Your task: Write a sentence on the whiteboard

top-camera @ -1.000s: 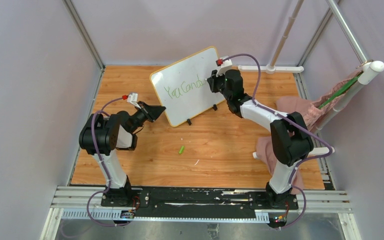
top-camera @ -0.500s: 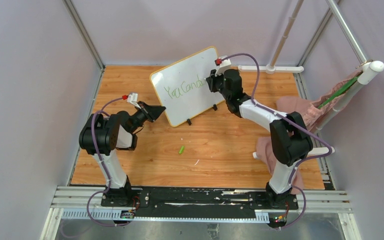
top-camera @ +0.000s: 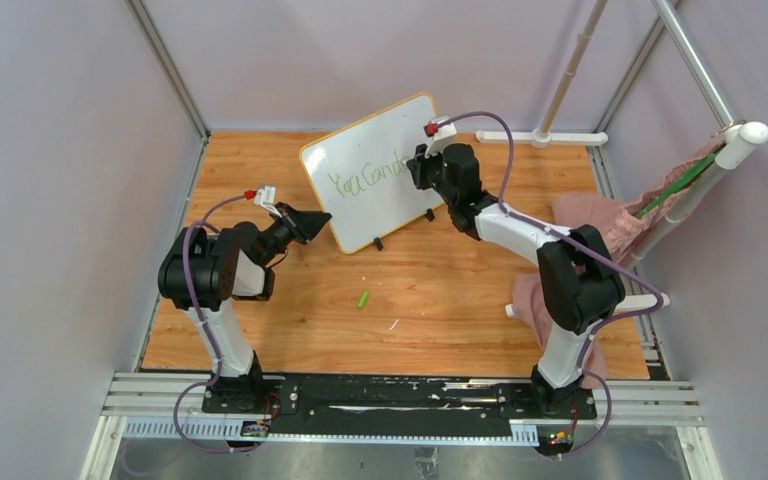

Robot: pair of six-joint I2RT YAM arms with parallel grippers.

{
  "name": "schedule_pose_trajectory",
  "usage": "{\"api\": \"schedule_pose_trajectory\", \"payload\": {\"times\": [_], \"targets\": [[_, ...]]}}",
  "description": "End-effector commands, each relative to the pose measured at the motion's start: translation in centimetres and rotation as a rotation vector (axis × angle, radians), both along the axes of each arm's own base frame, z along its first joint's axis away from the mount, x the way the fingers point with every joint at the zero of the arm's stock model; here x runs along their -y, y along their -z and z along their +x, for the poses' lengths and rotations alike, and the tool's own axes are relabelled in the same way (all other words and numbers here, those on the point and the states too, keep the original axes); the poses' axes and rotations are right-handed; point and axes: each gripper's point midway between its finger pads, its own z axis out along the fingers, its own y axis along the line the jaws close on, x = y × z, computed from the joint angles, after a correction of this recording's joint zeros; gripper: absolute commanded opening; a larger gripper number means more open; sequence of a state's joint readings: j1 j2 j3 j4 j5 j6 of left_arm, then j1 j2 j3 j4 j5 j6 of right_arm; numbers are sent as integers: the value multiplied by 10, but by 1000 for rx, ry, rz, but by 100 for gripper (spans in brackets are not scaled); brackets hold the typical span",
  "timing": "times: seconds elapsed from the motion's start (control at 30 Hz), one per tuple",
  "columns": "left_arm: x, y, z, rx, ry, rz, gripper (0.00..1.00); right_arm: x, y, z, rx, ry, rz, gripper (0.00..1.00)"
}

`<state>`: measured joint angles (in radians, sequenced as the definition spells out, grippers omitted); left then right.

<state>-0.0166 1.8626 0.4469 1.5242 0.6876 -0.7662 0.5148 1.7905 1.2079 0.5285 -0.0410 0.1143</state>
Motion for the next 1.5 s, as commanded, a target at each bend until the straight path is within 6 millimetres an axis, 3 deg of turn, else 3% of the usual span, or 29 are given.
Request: {"api": "schedule_pose_trajectory", "payload": {"times": [0.0, 0.17, 0.37, 0.5, 0.63, 0.77, 0.93, 1.07, 1.47], "targets": [[-1, 4, 2, 10, -10, 9, 0, -2, 9, -11, -19, -5, -15, 0], [0, 4, 2, 11, -9, 9, 0, 2, 4, -12, -11, 2, -17, 0], [0, 3, 2, 12, -9, 9, 0, 7, -40, -22, 64, -2, 27, 0], [0, 4, 2, 12, -9, 9, 0, 7, -65, -37, 101, -38, 60, 0], [0, 4, 2, 12, -8, 11, 0, -5, -71, -61, 126, -105, 72, 0], [1, 4, 2, 12, -7, 11, 0, -24, -56, -84, 114, -178, 61, 0], [1, 4, 3, 12, -4, 10, 0, -51, -13, -110, 62, -271, 27, 0], [1, 4, 2, 13, -5, 12, 0, -67, 8, -125, 53, -322, 14, 0], [1, 5, 3, 12, -1, 10, 0, -91, 38, -126, 25, -381, -80, 0]]}}
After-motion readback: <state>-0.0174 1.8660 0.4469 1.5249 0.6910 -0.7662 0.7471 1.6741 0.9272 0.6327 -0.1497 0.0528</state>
